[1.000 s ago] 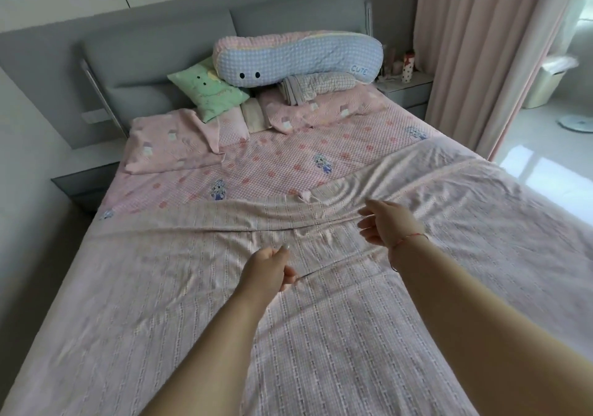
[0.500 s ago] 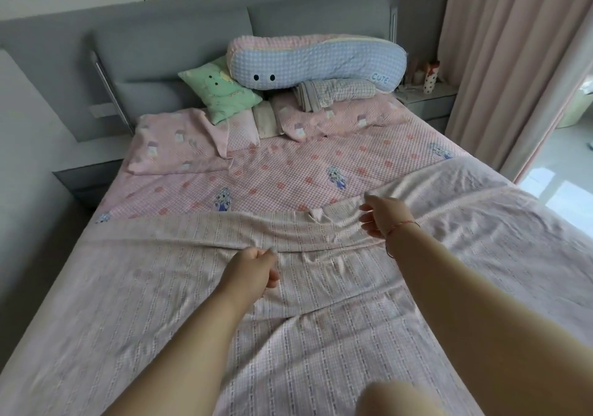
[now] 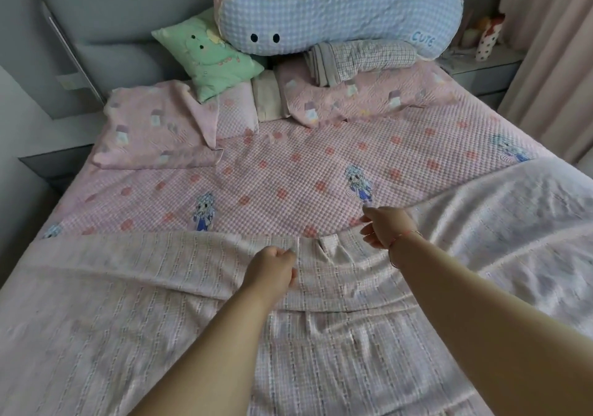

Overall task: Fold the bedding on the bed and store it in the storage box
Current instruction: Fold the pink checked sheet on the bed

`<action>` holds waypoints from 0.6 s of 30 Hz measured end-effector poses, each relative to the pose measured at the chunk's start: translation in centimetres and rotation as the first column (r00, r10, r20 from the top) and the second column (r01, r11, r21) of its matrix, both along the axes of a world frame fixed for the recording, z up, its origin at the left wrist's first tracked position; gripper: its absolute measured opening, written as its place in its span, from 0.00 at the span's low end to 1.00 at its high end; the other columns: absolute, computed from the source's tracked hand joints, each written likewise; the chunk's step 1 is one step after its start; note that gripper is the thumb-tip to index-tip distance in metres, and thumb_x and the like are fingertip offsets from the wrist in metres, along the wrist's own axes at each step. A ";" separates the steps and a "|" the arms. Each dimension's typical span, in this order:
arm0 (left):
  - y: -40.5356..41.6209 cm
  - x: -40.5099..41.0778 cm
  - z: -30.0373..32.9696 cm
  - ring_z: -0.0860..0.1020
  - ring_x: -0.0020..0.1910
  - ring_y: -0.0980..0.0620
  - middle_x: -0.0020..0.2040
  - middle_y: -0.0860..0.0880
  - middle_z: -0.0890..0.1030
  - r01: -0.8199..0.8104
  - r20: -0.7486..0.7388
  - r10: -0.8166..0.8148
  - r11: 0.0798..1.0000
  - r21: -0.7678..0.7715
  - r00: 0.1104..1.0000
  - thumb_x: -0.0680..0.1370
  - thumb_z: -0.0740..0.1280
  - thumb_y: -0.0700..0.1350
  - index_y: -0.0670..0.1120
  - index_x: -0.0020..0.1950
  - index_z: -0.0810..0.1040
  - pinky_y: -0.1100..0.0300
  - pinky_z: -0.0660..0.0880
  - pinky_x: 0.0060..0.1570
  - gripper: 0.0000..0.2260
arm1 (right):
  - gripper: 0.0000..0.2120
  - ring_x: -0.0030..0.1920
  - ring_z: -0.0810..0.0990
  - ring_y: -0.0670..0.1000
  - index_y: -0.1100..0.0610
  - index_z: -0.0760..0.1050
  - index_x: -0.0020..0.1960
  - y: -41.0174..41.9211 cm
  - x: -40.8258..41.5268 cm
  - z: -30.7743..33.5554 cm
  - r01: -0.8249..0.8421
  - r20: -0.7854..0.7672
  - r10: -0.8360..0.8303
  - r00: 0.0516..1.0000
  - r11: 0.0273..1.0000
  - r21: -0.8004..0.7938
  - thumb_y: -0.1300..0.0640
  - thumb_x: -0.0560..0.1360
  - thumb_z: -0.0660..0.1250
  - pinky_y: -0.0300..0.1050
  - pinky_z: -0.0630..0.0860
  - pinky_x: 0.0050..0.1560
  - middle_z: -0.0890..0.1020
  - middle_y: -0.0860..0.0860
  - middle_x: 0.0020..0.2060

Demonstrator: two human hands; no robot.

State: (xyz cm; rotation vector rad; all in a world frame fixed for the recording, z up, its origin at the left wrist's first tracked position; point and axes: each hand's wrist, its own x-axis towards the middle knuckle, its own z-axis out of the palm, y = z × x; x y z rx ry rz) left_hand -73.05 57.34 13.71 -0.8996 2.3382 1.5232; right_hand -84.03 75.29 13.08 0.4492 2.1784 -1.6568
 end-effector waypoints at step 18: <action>-1.6 -17.4 -22.1 0.79 0.57 0.40 0.64 0.44 0.77 0.067 0.223 -0.047 0.994 -0.082 0.974 0.80 0.53 0.61 0.62 0.74 0.60 0.43 0.78 0.56 0.22 | 0.18 0.28 0.76 0.54 0.56 0.64 0.69 -2.5 -12.9 -19.1 -0.265 0.289 0.212 0.934 0.951 0.159 0.51 0.82 0.54 0.47 0.79 0.29 0.75 0.56 0.38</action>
